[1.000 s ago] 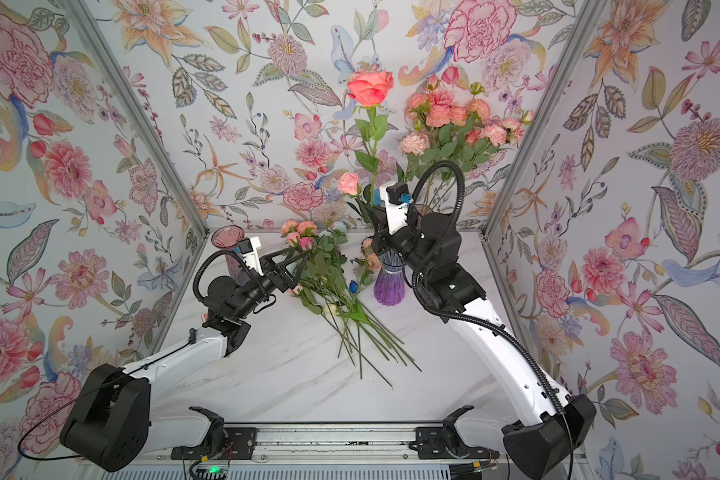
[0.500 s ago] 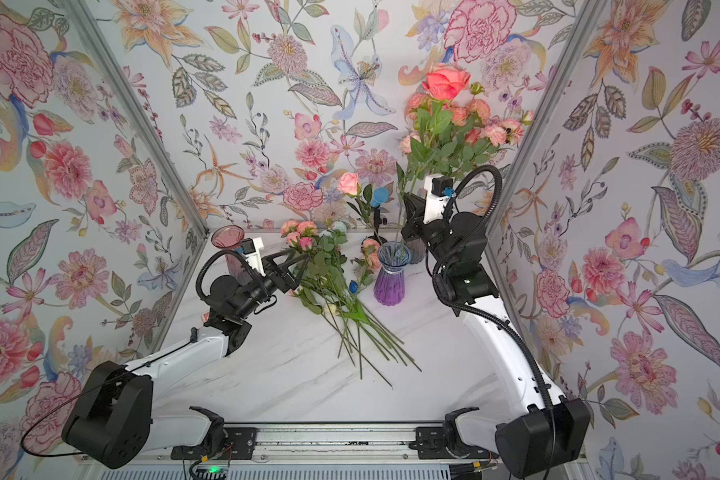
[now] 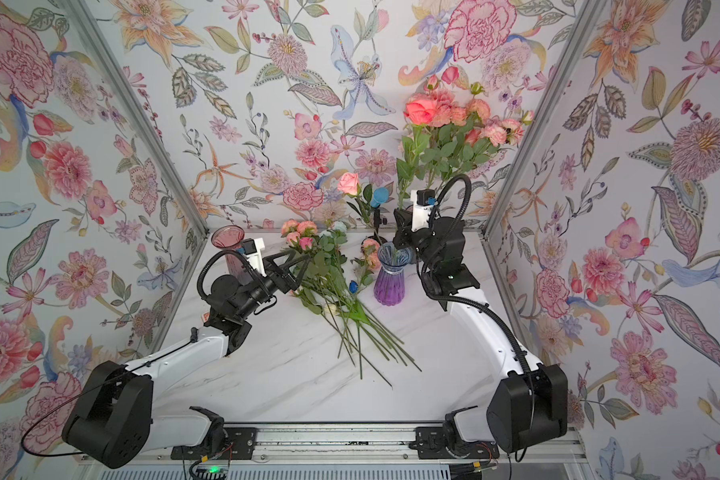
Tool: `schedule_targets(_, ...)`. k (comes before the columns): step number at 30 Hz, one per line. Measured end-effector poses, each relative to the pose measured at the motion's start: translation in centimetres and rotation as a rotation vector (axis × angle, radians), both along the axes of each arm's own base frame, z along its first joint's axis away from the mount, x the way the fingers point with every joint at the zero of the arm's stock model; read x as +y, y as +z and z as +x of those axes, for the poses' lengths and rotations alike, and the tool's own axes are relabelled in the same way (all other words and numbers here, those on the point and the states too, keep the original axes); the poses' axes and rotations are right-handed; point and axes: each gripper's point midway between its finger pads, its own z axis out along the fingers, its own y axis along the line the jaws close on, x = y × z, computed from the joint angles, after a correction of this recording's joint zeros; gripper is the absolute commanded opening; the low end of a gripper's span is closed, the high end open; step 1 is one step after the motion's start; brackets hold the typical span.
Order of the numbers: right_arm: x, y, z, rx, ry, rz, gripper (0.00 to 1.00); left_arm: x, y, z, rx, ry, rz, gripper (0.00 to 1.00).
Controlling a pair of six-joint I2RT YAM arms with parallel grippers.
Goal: Place the pink flowers into the vase
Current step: Place the flower in the vase.
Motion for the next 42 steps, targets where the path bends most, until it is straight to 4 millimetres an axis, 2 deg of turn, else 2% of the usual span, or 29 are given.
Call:
schedule_targets(6,0.5,-6.1,0.4,0.116,0.007,-0.036,0.00,-0.1,-0.3,0.1,0.007,0.000,0.003,1.00)
schedule_targets(11,0.9,-8.8,0.4,0.167,0.015,-0.052,0.00,-0.1,-0.6,0.3,0.013,0.000,0.006,1.00)
schedule_targets(14,0.9,-9.8,0.7,0.186,0.011,-0.058,0.00,-0.1,-0.6,0.3,0.015,0.000,0.006,1.00)
schedule_targets(23,1.1,-11.2,0.9,0.213,0.011,-0.068,0.07,-0.1,-0.6,0.3,0.010,0.001,0.011,1.00)
schedule_targets(30,1.0,-11.9,0.8,0.236,0.002,-0.077,0.18,-0.1,-0.6,0.3,0.011,0.001,0.011,1.00)
schedule_targets(37,0.4,-12.2,1.0,0.243,-0.039,-0.085,0.18,-0.1,-0.6,0.3,0.011,0.002,0.011,1.00)
schedule_targets(42,0.2,-12.4,1.0,0.251,-0.046,-0.089,0.22,-0.1,-0.6,0.3,0.011,0.001,0.011,1.00)
